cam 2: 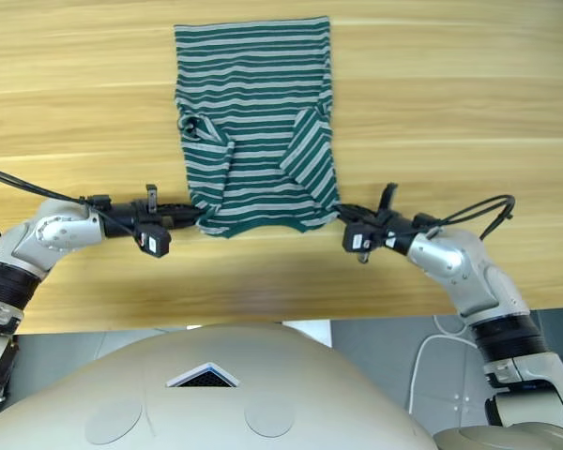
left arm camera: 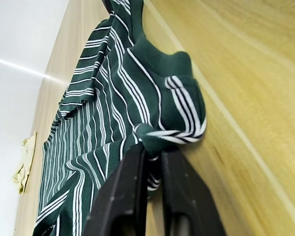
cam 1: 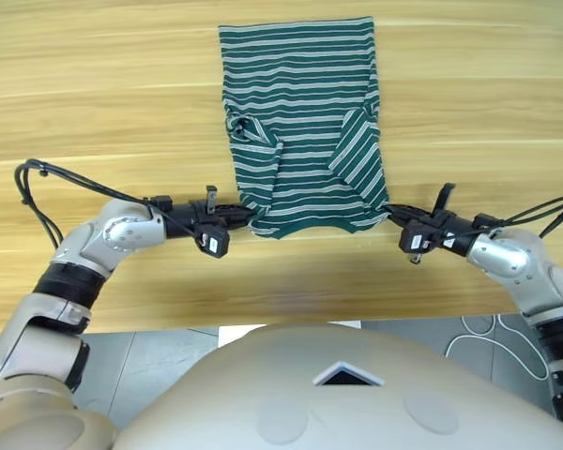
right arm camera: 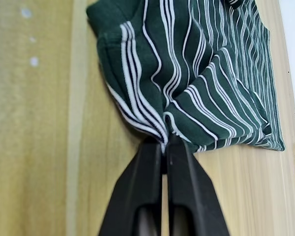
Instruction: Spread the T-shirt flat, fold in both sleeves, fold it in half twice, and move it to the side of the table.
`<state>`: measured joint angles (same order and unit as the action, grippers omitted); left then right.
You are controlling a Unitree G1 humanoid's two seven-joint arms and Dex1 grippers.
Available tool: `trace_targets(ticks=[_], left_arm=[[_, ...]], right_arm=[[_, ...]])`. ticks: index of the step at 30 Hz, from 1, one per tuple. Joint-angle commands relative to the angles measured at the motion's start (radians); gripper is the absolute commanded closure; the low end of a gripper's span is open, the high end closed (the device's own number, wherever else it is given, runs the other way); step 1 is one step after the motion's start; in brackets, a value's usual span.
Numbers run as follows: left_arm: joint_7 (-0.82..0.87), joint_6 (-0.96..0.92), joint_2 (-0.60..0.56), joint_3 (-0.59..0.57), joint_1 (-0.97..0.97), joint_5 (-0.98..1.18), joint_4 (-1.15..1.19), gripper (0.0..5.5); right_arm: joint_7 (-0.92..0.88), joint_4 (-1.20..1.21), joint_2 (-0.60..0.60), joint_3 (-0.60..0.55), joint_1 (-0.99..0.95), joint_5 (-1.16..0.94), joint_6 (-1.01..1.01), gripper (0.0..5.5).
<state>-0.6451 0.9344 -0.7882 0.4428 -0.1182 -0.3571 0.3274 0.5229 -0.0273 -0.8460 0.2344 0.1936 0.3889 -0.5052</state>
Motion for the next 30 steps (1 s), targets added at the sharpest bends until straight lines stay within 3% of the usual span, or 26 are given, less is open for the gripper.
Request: trace_targets(ticks=[1,13,18,30], left_arm=[[-0.036,-0.012,-0.024,0.004,0.022,0.031,-0.010,5.46],[-0.054,-0.018,-0.036,-0.017,0.041,0.094,-0.048,5.46],[-0.129,-0.014,-0.152,-0.051,0.123,0.346,-0.207,5.46],[-0.261,0.084,-0.413,-0.140,0.438,0.666,-0.473,5.46]], right_arm=[[0.014,0.006,-0.004,0.010,0.027,0.025,0.014,5.50],[0.017,0.098,-0.031,-0.052,0.087,-0.048,-0.028,5.50],[0.061,0.255,-0.100,-0.162,0.231,-0.284,-0.152,5.50],[0.162,0.352,-0.179,-0.377,0.554,-0.463,-0.394,5.50]])
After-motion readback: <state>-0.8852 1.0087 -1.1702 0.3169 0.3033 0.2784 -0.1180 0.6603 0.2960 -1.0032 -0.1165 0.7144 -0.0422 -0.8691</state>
